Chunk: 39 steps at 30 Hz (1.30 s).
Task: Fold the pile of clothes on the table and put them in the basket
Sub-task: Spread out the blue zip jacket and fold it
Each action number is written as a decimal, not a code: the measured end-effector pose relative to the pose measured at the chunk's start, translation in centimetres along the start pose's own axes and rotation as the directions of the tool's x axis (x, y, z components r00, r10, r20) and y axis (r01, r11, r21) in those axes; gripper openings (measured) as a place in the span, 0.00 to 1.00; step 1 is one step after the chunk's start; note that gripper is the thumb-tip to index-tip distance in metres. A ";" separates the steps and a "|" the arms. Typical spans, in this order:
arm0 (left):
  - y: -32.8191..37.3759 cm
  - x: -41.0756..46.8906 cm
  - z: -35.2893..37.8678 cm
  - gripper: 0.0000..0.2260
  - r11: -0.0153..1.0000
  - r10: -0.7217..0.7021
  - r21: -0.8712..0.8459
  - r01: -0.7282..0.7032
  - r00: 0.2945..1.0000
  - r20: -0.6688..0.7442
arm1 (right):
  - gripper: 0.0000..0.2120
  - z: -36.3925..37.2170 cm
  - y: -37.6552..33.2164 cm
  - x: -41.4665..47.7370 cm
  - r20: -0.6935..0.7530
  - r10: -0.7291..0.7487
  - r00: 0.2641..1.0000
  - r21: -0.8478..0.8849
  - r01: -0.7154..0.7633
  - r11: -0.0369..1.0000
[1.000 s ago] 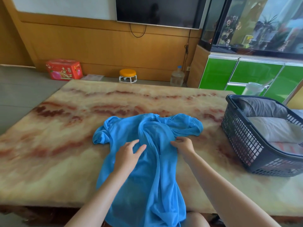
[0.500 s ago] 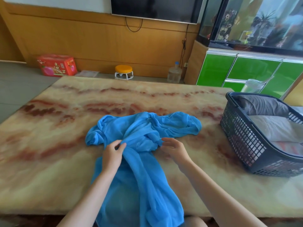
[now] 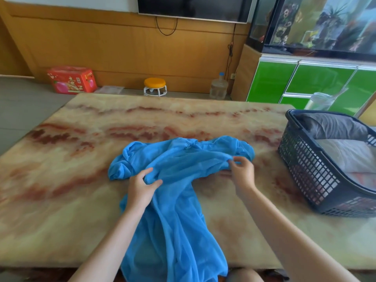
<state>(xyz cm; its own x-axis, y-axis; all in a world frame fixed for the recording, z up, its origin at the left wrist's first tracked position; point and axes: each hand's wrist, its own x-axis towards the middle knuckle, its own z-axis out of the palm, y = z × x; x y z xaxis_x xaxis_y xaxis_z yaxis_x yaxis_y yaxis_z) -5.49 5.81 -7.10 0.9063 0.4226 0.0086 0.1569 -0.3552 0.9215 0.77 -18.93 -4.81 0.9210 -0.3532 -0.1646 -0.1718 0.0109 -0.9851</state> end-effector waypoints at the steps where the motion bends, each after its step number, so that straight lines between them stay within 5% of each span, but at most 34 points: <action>1: 0.2 0.0 0.5 0.20 1.000 0.009 0.001 -0.009 1.000 0.010 | 0.04 -1.3 -0.9 0.6 -0.030 0.020 0.999 0.080 -0.018 0.997; 3: 0.3 0.2 1.4 0.20 1.000 0.026 0.015 -0.026 1.000 0.013 | 0.09 -3.2 -2.8 1.9 -0.111 0.026 0.993 0.148 -0.009 0.989; 6: 0.5 0.3 2.2 0.20 0.999 0.033 0.029 -0.033 0.999 -0.003 | 0.14 -5.5 -5.6 3.0 -0.293 -0.178 0.939 -0.081 0.161 0.984; 8: 0.7 0.2 2.5 0.18 0.996 0.071 0.048 -0.071 0.997 0.000 | 0.09 -7.1 -6.5 3.4 -0.265 -0.361 0.894 -0.321 0.271 0.907; 11: 0.6 -0.3 3.3 0.14 0.978 0.077 0.190 -0.084 0.996 0.047 | 0.05 -8.7 -5.3 3.9 -0.025 -0.376 0.926 -0.781 0.217 0.586; 13: 0.8 -0.7 3.7 0.12 0.921 0.169 0.353 -0.164 0.985 0.015 | 0.11 -9.0 -3.3 3.6 0.116 -0.281 0.953 -0.894 0.223 0.388; 17: 1.6 -1.4 4.0 0.08 0.746 0.492 0.459 -0.483 0.864 0.110 | 0.18 -8.7 0.1 -0.2 0.271 -0.309 0.912 -0.868 0.370 0.331; 22: 2.5 -6.4 6.0 0.24 0.735 0.433 0.287 -0.614 0.751 0.498 | 0.16 -9.6 4.5 -3.3 0.445 -0.325 0.834 -0.766 0.543 0.345; 28: 1.4 -6.7 7.0 0.18 0.685 0.401 0.370 -0.628 0.748 0.529 | 0.09 -10.4 4.9 -2.9 0.444 -0.273 0.853 -0.671 0.519 0.530; 30: 1.6 -6.6 6.9 0.13 0.706 0.416 0.352 -0.614 0.762 0.496 | 0.07 -11.7 3.7 -2.3 0.505 -0.220 0.834 -0.748 0.551 0.371; 32: 1.8 -6.5 6.6 0.07 0.735 0.427 0.331 -0.592 0.783 0.453 | 0.09 -13.6 2.2 -1.7 0.529 -0.269 0.805 -0.827 0.560 0.050; 35: 2.1 -6.3 6.5 0.04 0.815 0.379 0.282 -0.506 0.835 0.400 | 0.06 -15.9 -0.7 -2.4 0.441 -0.280 0.853 -0.884 0.359 -0.299; 37: 2.3 -6.3 6.7 0.03 0.850 0.349 0.260 -0.458 0.860 0.373 | 0.12 -16.4 -1.1 -2.7 0.404 -0.227 0.886 -0.903 0.345 -0.256; 39: 2.6 -6.5 7.1 0.03 0.863 0.335 0.251 -0.438 0.869 0.364 | 0.15 -15.5 -0.2 -3.6 0.445 -0.215 0.869 -0.893 0.448 -0.035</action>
<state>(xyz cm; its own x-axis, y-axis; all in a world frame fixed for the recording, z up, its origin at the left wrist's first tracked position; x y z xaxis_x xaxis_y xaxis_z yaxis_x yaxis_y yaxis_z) -8.18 -3.74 -7.46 0.9831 -0.0553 0.1747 -0.1628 -0.7012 0.6942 -7.92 -32.21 -3.27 0.9932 0.1068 0.0464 0.1066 -0.9943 0.0060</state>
